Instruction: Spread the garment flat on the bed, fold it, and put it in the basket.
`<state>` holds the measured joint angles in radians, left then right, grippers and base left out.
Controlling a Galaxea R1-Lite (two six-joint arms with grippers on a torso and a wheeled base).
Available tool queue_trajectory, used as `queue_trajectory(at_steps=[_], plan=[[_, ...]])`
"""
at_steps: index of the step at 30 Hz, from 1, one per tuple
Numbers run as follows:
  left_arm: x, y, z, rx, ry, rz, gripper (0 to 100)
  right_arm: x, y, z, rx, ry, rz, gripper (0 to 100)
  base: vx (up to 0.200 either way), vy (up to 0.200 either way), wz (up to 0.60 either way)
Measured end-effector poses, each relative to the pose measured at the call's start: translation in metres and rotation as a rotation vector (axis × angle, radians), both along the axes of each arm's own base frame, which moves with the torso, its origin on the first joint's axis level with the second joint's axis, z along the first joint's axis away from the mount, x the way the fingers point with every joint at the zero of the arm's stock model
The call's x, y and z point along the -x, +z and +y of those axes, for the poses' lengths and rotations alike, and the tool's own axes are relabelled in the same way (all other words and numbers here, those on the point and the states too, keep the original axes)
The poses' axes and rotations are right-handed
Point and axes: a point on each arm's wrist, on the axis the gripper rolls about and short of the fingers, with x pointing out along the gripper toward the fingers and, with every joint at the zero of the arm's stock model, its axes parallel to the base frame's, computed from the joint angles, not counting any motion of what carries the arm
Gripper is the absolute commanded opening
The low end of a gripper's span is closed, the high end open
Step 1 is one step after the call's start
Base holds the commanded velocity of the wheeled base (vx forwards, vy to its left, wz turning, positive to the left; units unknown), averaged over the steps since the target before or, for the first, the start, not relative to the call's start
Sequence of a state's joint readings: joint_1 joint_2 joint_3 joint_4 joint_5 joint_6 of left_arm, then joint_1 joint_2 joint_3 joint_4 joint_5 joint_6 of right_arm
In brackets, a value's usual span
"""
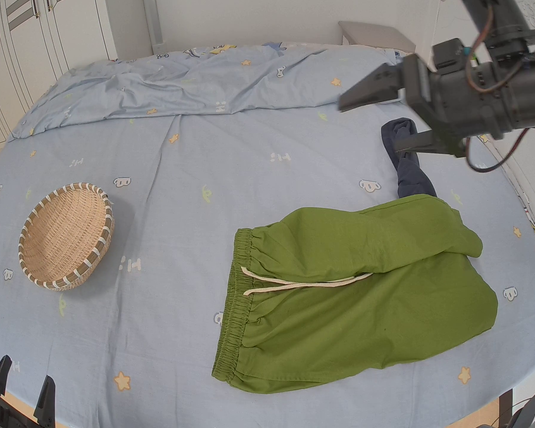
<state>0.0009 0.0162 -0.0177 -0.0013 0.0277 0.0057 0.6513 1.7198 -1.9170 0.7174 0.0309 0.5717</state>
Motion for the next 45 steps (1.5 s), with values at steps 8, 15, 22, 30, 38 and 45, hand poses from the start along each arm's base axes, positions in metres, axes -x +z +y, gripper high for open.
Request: queue_trajectory(at_steps=[8,15,22,30,38,45], plan=[[0.000,0.000,0.000,-0.005,-0.006,-0.001,100,0.014,-0.012,-0.077,-0.096,-0.073,0.008,100,0.000,0.000,0.00],[0.006,0.038,-0.001,0.090,-0.097,-0.032,100,0.029,-0.038,-0.110,-0.140,-0.119,-0.008,100,0.000,0.000,0.00],[-0.010,0.103,-0.005,0.252,-0.282,0.068,100,0.041,-0.040,-0.124,-0.170,-0.136,-0.058,100,0.000,0.000,0.00],[-0.076,0.131,-0.015,0.439,-0.431,0.346,100,0.048,-0.040,-0.132,-0.177,-0.154,-0.092,100,0.000,0.000,0.00],[-0.155,0.101,-0.041,0.579,-0.544,0.753,100,0.050,-0.044,-0.141,-0.159,-0.175,-0.116,100,0.000,0.000,0.00],[-0.206,0.049,-0.075,0.642,-0.601,1.096,100,0.051,-0.047,-0.146,-0.145,-0.189,-0.132,100,0.000,0.000,0.00]])
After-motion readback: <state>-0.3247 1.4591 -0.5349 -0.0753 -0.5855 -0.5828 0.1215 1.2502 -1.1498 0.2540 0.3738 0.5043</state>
